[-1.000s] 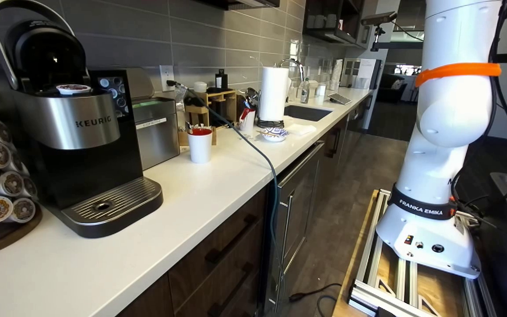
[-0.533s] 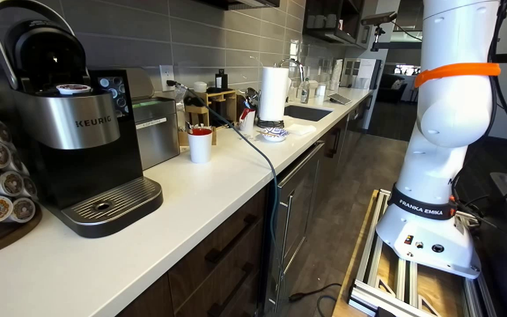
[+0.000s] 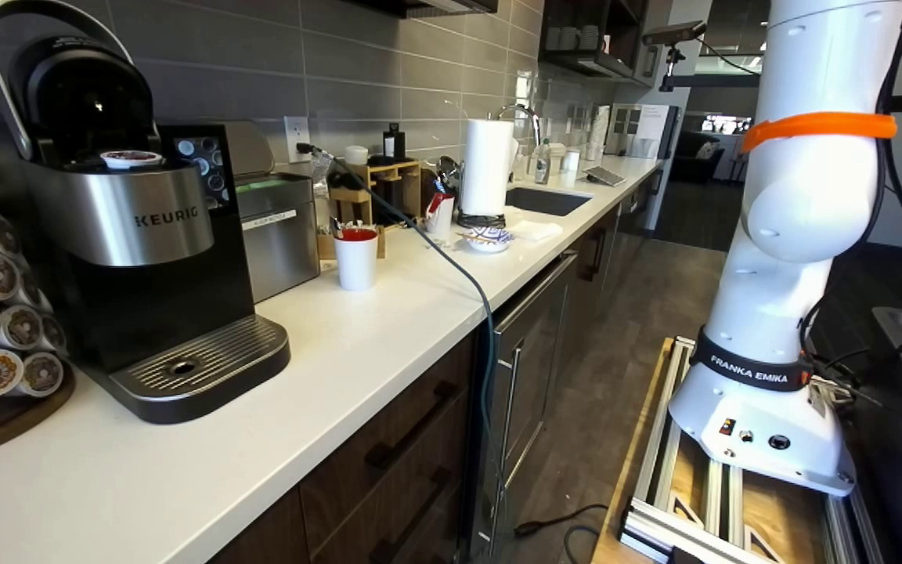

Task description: Pick up the cup and put it on the counter

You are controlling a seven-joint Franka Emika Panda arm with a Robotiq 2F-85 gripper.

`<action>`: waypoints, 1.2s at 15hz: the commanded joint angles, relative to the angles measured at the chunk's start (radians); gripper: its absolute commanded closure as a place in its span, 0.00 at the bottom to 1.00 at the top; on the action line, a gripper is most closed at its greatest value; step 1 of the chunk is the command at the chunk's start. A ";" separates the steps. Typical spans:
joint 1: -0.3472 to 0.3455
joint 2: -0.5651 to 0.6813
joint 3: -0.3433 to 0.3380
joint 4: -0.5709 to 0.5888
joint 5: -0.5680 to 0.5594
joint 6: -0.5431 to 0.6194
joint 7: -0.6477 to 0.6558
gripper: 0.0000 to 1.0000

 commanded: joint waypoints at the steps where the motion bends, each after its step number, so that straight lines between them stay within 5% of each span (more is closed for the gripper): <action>1: -0.042 -0.153 0.011 -0.093 0.182 -0.041 -0.169 0.99; 5: -0.050 -0.334 -0.038 -0.211 0.369 -0.229 -0.393 0.99; 11: -0.030 -0.574 -0.114 -0.481 0.389 -0.548 -0.515 0.99; 18: 0.015 -0.627 -0.117 -0.779 0.351 -0.708 -0.371 0.99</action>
